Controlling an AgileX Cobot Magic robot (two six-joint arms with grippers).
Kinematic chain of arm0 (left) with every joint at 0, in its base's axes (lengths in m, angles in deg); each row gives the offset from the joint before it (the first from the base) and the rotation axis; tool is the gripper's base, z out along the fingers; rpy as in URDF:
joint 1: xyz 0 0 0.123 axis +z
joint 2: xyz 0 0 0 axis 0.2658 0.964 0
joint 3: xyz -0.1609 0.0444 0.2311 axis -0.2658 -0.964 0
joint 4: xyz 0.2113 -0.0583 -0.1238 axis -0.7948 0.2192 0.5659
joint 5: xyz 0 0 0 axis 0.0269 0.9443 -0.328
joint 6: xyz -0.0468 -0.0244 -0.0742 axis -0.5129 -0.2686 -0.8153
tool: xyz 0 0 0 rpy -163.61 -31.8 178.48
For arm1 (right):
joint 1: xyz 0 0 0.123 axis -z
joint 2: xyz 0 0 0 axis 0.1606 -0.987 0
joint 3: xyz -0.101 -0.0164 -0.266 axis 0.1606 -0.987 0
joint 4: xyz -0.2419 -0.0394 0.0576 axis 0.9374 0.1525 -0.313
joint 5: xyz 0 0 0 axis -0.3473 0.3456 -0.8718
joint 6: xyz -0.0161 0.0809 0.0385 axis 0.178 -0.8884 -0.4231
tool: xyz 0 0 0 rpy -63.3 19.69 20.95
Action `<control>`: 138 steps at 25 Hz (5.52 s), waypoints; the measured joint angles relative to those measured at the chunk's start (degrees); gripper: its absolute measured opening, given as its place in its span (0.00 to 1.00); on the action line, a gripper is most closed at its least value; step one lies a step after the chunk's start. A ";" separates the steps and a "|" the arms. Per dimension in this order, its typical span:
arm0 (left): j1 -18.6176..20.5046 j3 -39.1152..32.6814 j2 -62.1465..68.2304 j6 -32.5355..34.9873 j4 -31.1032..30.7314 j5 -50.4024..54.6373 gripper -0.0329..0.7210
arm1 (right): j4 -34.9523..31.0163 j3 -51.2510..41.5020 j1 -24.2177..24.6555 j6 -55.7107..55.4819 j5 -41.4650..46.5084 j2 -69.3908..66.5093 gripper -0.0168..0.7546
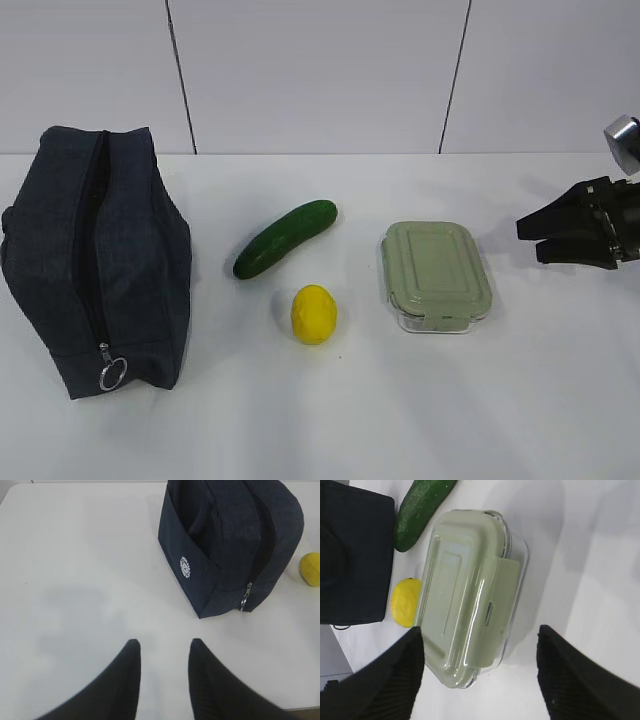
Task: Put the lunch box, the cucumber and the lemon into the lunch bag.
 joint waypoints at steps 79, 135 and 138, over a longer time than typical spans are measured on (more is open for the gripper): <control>0.00 0.00 0.00 0.00 0.00 0.10 0.36 | -5.71 5.17 -9.01 -5.30 -0.24 -11.00 0.71; 0.00 0.00 0.00 0.00 0.00 0.10 0.36 | -5.62 5.17 -9.01 -5.70 -0.37 -11.10 0.50; 0.00 0.00 0.00 0.00 0.00 0.10 0.36 | -5.62 5.17 -9.01 -6.29 -0.37 -11.10 0.50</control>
